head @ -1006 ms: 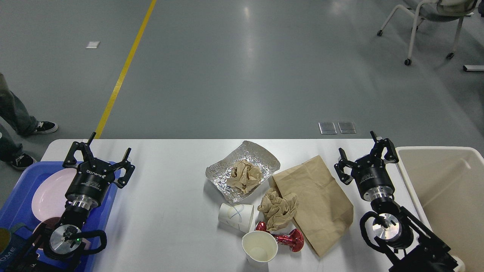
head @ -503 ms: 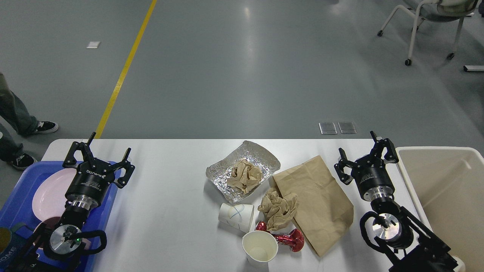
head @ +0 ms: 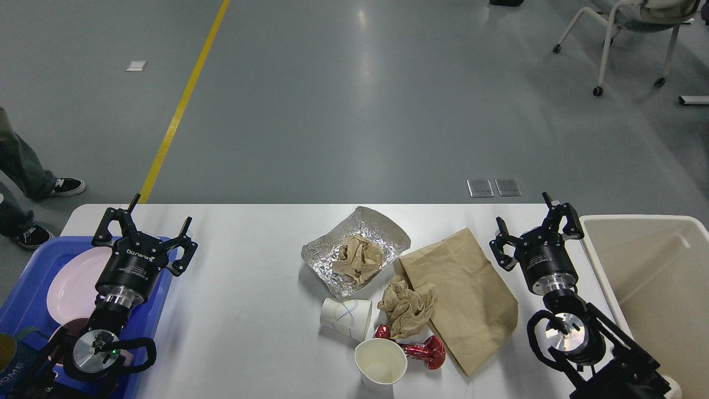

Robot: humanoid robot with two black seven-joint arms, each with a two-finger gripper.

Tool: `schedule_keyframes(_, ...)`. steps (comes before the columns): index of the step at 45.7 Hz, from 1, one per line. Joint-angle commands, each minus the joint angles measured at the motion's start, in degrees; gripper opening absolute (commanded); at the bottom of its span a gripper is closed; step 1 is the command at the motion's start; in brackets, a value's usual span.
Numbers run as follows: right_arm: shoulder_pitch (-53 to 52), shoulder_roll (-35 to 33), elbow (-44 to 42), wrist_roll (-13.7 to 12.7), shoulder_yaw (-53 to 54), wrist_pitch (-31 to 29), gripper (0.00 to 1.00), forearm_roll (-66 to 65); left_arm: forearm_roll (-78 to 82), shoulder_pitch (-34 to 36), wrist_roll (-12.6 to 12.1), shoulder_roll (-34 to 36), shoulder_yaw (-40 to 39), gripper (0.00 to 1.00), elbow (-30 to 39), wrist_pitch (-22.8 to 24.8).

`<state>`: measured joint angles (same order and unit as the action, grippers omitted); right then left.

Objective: Tidy desktop

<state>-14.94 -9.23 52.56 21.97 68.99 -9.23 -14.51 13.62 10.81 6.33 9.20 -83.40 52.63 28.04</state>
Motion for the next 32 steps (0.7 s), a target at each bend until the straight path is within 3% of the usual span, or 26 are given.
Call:
schedule_keyframes(1, 0.0, 0.0, 0.0, 0.09, -0.08, 0.0, 1.0, 0.01, 0.0, 0.0, 0.0, 0.03, 0.0, 0.96, 0.01, 0.0)
schedule_keyframes(32, 0.79, 0.0, 1.32, 0.44, 5.19, 0.0, 1.0, 0.19, 0.0, 0.0, 0.0, 0.03, 0.0, 0.96, 0.01, 0.0)
